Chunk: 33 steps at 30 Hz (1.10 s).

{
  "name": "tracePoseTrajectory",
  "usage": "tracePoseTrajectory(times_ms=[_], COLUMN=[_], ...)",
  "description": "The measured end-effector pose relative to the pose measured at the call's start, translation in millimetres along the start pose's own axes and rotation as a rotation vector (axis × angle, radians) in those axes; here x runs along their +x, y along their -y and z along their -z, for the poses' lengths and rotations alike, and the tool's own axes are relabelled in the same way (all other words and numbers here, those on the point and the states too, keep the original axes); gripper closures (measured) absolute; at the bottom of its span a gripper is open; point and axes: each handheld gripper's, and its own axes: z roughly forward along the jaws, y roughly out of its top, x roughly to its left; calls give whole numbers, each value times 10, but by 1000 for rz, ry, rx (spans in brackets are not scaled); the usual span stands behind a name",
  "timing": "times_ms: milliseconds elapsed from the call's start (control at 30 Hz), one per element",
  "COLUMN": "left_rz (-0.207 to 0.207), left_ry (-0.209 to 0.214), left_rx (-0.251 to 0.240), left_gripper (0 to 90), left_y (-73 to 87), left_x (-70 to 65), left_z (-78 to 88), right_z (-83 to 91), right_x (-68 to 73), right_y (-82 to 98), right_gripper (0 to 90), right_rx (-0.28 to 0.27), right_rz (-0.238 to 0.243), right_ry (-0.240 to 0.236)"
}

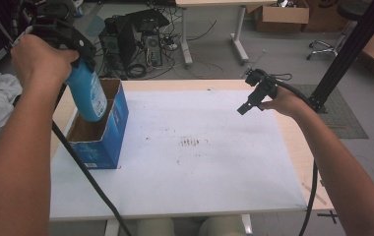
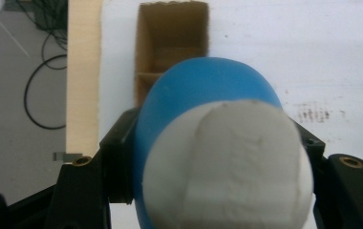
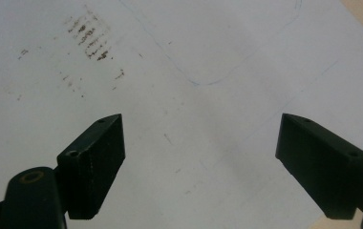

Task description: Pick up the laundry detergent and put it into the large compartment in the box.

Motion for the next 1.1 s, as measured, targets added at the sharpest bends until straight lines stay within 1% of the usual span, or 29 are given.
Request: tracePoseTrajectory(times_ms=[100,133,167,200,233,267,300,367,400,433,467,500,567,600,667,700,733,767,833,867,900,967,1000,1033,1067,1100], left_rz=[12,14,14,13,13,13,13,16,12,12,7,7,4,7,-1,-1,-7,-7,-14,-19,-19,-18,-18,-18,-31,-34], left_ry=[-4,-6,-6,-8,-8,-12,-12,-18,-21,-21,-23,-23,-23,-21,-22,-22,-23,-23,-28,-29,-29,-30,-31,-31,-35,-38], left_rx=[0,1,1,3,3,4,4,4,8,8,9,9,13,13,17,17,15,15,14,25,25,22,21,21,29,24], left_gripper=[378,378,378,378,378,378,378,378,378,378,378,378,378,378,378,378,378,378,378,378,378,378,378,378,378,378], left_y=[19,29,29,40,40,49,49,59,67,67,76,76,87,100,116,116,134,134,157,177,177,219,231,231,248,260], left_x=[60,87,87,111,111,132,132,152,164,164,174,174,187,196,197,197,190,190,185,188,188,199,200,200,199,197], left_z=[-61,-101,-101,-151,-151,-207,-207,-272,-332,-332,-385,-385,-443,-505,-567,-567,-637,-637,-717,-781,-781,-893,-928,-928,-983,-1016], right_z=[-6,-11,-11,-14,-14,-14,-14,-11,-11,-11,-15,-15,-16,-14,-14,-14,-20,-20,-26,-27,-27,-28,-31,-31,-35,-37], right_x=[-4,-3,-3,5,5,10,10,10,11,11,2,2,5,-5,-9,-9,-7,-7,-3,-2,-2,-5,-8,-8,-7,-9], right_y=[2,-2,-2,-6,-6,-8,-8,-6,-4,-4,0,0,2,2,3,3,3,3,0,-1,-1,0,1,1,0,0], right_gripper=[169,169,169,170,170,169,169,169,170,170,169,169,170,169,170,170,170,170,170,170,170,170,170,170,170,170], right_rx=[0,1,1,1,1,1,1,2,5,5,4,4,10,11,10,10,11,11,12,13,13,14,15,15,17,19], right_rz=[-5,1,1,1,1,0,0,0,-6,-6,-2,-2,-8,-8,-11,-11,-9,-9,-6,-6,-6,-6,-8,-8,-10,-6], right_ry=[1,0,0,-2,-2,-1,-1,1,1,1,3,3,3,5,5,5,5,5,5,4,4,4,5,5,5,5])
